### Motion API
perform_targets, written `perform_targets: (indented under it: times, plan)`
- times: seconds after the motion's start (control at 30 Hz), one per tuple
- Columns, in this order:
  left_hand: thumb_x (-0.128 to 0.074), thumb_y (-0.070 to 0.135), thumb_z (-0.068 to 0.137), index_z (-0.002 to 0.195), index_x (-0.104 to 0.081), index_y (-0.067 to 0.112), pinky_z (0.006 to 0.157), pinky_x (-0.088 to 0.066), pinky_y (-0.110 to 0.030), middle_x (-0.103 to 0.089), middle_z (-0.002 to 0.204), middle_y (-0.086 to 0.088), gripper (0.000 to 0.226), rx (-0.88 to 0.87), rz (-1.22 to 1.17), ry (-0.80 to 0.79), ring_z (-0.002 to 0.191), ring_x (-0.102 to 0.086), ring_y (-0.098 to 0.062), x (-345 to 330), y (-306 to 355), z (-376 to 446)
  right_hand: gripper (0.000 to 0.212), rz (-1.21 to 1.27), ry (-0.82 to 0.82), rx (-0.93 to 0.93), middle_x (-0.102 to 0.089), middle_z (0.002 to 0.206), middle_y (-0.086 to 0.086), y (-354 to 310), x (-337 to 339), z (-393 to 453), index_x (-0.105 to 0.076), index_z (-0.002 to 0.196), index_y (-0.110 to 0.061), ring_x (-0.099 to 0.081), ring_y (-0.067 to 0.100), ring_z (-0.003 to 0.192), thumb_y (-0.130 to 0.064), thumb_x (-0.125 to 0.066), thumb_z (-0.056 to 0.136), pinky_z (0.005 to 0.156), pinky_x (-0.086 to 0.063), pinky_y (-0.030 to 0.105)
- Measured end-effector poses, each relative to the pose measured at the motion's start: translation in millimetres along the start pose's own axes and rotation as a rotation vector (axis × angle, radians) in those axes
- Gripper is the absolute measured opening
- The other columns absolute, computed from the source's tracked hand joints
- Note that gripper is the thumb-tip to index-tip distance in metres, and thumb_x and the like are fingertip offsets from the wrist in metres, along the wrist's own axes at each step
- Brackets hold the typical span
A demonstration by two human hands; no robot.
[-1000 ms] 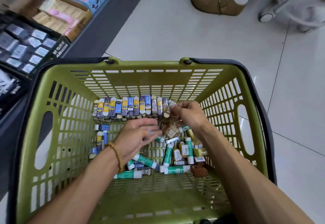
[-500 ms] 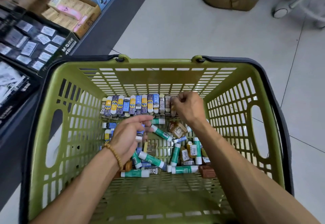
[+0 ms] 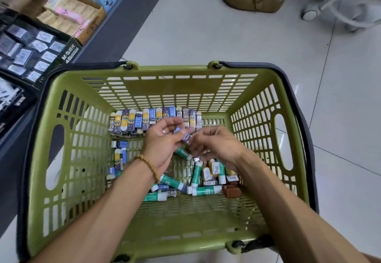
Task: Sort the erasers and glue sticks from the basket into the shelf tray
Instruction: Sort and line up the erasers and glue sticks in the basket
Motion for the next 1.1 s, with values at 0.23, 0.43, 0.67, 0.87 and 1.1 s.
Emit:
perform_targets:
  times: [0.23,0.43,0.67,0.87,1.1]
  plan:
    - [-0.072,0.009,0.084,0.091,-0.063,0.024,0.081,-0.058,-0.031,-0.065,0.094,0.003,0.019,-0.129,0.828,-0.093,0.089,-0.065,-0.013,-12,-19,6,0.014,-0.002,0.257,0.092,-0.065,0.069,0.008,-14,58,-7,-0.062,0.081,-0.001,-0.057,0.013,0.055,-0.002,-0.057,0.095,0.045,-0.047,0.020]
    - [-0.069,0.036,0.086,0.136,-0.048,0.025,0.101,-0.032,-0.024,-0.050,0.126,0.009,0.056,-0.387,1.483,-0.298,0.119,-0.044,-0.011,-34,-59,13,0.011,0.065,0.416,0.181,-0.063,0.074,0.009,-16,86,-4,-0.065,0.090,0.006,-0.058,0.011,0.056,-0.003,-0.057,0.092,0.053,-0.053,0.022]
    - [-0.068,0.028,0.088,0.133,-0.055,0.020,0.100,-0.042,-0.030,-0.046,0.125,-0.004,0.048,-0.492,1.579,-0.286,0.116,-0.048,-0.022,-48,-61,27,0.025,0.113,0.482,0.169,-0.066,0.082,0.013,-11,98,5,-0.063,0.103,0.012,-0.060,0.015,0.060,-0.010,-0.061,0.090,0.058,-0.054,0.028]
    - [-0.072,0.031,0.082,0.114,-0.062,0.021,0.089,-0.046,-0.026,-0.043,0.109,0.008,0.035,-0.297,1.618,-0.238,0.108,-0.049,-0.014,-6,-68,23,0.023,0.101,0.482,0.170,-0.067,0.082,0.010,-12,97,4,-0.065,0.101,0.008,-0.061,0.015,0.064,-0.012,-0.060,0.092,0.058,-0.054,0.024]
    - [-0.066,0.034,0.089,0.132,-0.055,0.024,0.098,-0.043,-0.031,-0.060,0.124,-0.002,0.045,-0.392,1.668,-0.321,0.115,-0.054,-0.020,-40,-71,23,0.016,0.086,0.498,0.163,-0.070,0.083,0.009,-10,97,4,-0.067,0.095,0.000,-0.064,0.014,0.064,-0.014,-0.060,0.093,0.062,-0.056,0.026]
Point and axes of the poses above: each hand's wrist, its own z-axis towards the middle knuckle, its own x-axis out of the back of the hand, y = z × x, the point moved 9 cm from there along z, towards the middle knuckle
